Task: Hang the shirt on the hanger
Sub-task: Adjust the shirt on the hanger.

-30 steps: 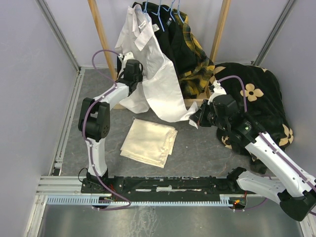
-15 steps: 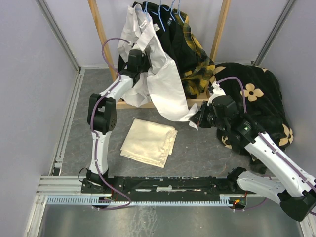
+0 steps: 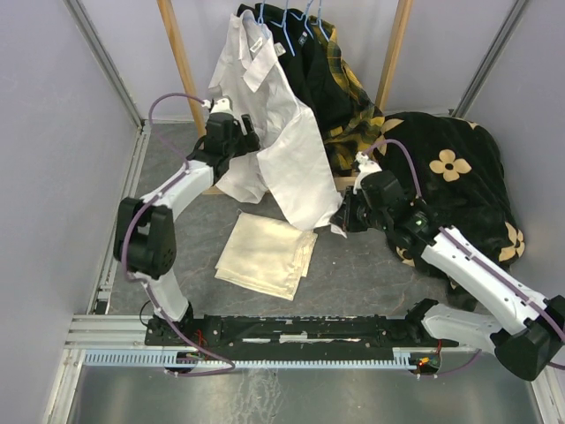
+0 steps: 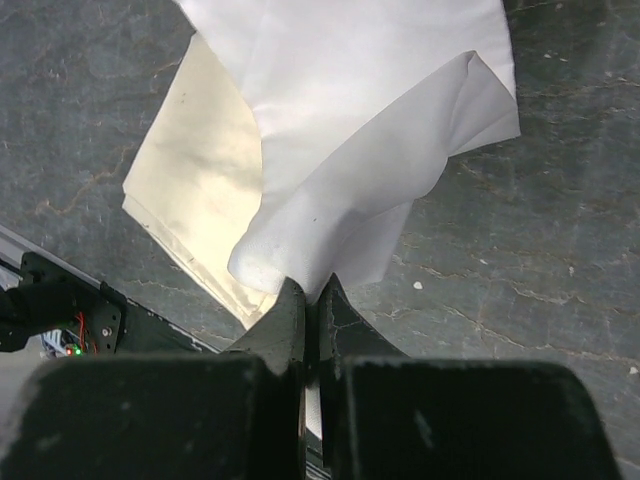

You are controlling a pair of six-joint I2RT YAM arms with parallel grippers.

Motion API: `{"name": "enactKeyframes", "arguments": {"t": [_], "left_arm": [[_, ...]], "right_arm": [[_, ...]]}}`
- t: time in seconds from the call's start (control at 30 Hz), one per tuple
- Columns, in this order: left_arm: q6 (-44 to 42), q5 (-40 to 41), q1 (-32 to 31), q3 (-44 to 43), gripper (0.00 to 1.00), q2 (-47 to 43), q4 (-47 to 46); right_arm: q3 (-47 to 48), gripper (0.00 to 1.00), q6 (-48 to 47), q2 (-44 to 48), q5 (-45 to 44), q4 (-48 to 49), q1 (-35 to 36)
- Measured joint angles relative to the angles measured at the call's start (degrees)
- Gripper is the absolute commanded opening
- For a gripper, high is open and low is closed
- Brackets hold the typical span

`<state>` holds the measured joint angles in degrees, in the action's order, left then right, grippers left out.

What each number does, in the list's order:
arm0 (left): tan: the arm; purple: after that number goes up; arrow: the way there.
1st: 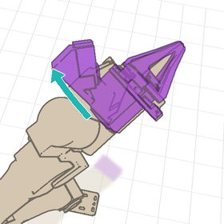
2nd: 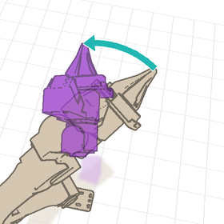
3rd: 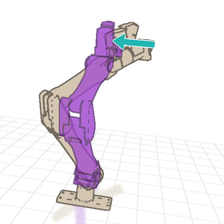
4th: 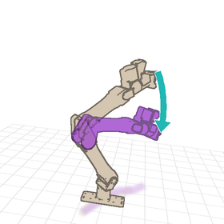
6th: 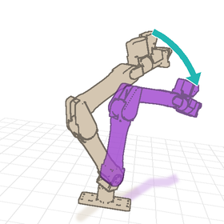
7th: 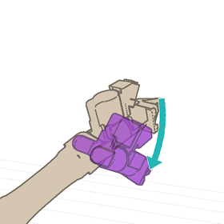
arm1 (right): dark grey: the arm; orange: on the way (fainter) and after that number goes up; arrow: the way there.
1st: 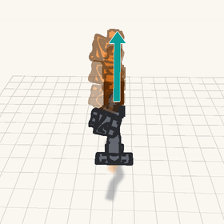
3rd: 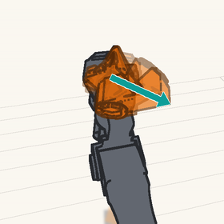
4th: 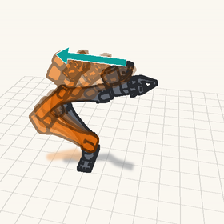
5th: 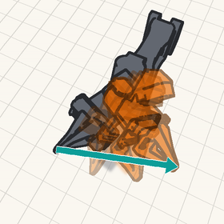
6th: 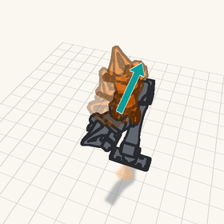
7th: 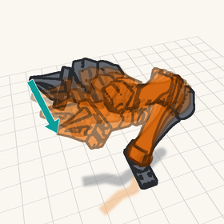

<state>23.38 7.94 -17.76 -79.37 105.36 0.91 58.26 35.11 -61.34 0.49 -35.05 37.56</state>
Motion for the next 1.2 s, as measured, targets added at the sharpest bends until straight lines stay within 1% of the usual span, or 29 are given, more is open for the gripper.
{"name": "enactKeyframes", "arguments": {"t": [0.13,0.23,0.33,0.47,0.53,0.57,0.67,0.73,0.8,1.0,1.2], "left_arm": [[1.62,-0.31,0.02,6.25,0.87,-9.16,0.09],[2.95,-0.57,0.02,10.82,0.87,-14.34,1.11],[4.68,-0.28,0.02,15.69,0.86,-19.39,4.39],[5.75,1.22,0.02,19.17,0.86,-25.99,10.43],[6.12,2.27,0.02,20.59,0.86,-31.08,13.57],[6.19,2.97,0.02,21.38,0.86,-35.69,15.54],[6.19,4.35,0.02,22.23,0.86,-42.6,17.99],[6.19,5.75,0.02,22.84,0.86,-47.71,20.35],[6.19,6.86,0.02,23.26,0.86,-51.25,22.32],[6.16,8.33,0.02,25.35,0.85,-55.65,27.21],[6.16,8.5,0.02,26.97,0.85,-56.98,30.69]], "right_arm": [[0.0,0.0,-1.25,-3.19,-0.11,2.62,3.41],[0.31,0.0,-2.51,-7.1,-0.31,5.01,6.1],[1.79,0.0,-4.15,-12.92,-0.35,7.65,8.26],[5.7,0.0,-7.28,-21.7,-0.26,11.89,10.6],[9.77,0.0,-9.46,-27.34,0.17,14.16,11.63],[12.33,0.0,-10.6,-30.62,0.55,15.5,12.07],[18.78,0.0,-13.49,-37.9,1.11,17.88,12.92],[24.68,0.0,-16.22,-43.85,1.22,19.56,13.46],[28.76,0.01,-18.69,-48.33,1.05,21.33,13.73],[41.24,0.01,-27.1,-60.72,-1.57,23.71,14.01],[59.01,0.03,-34.1,-74.18,-5.9,23.39,13.66]]}}
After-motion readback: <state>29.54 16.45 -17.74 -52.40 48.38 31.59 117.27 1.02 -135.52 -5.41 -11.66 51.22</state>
